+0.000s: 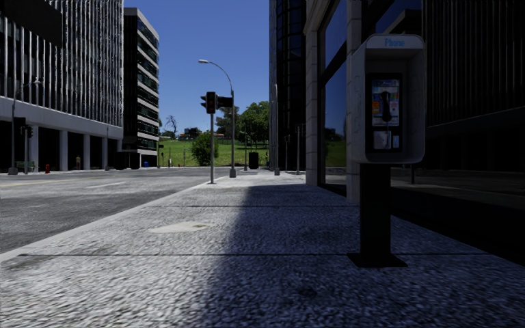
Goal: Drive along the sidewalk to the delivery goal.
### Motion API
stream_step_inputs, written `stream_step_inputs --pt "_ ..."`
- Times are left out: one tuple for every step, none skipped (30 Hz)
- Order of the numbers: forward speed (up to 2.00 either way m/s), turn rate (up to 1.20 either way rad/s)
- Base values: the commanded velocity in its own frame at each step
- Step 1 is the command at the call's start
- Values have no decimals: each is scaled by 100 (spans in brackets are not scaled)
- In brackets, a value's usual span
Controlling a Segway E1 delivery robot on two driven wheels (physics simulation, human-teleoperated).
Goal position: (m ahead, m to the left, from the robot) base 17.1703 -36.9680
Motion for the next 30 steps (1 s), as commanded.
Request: stream_step_inputs --pt "200 0" --pt "200 0" --pt "200 0" --pt "200 0" --pt "200 0" --pt "200 0" --pt "200 0" --pt "200 0" --pt "200 0" --pt "200 0" --pt "200 0" --pt "200 0" --pt "200 0" --pt "200 0" --pt "200 0" --pt "200 0" --pt "200 0" --pt "200 0" --pt "200 0" --pt "200 0" --pt "200 0" --pt "200 0" --pt "200 0" --pt "200 0" --pt "200 0" --pt "200 0" --pt "200 0" --pt "200 0" --pt "200 0" --pt "200 0"
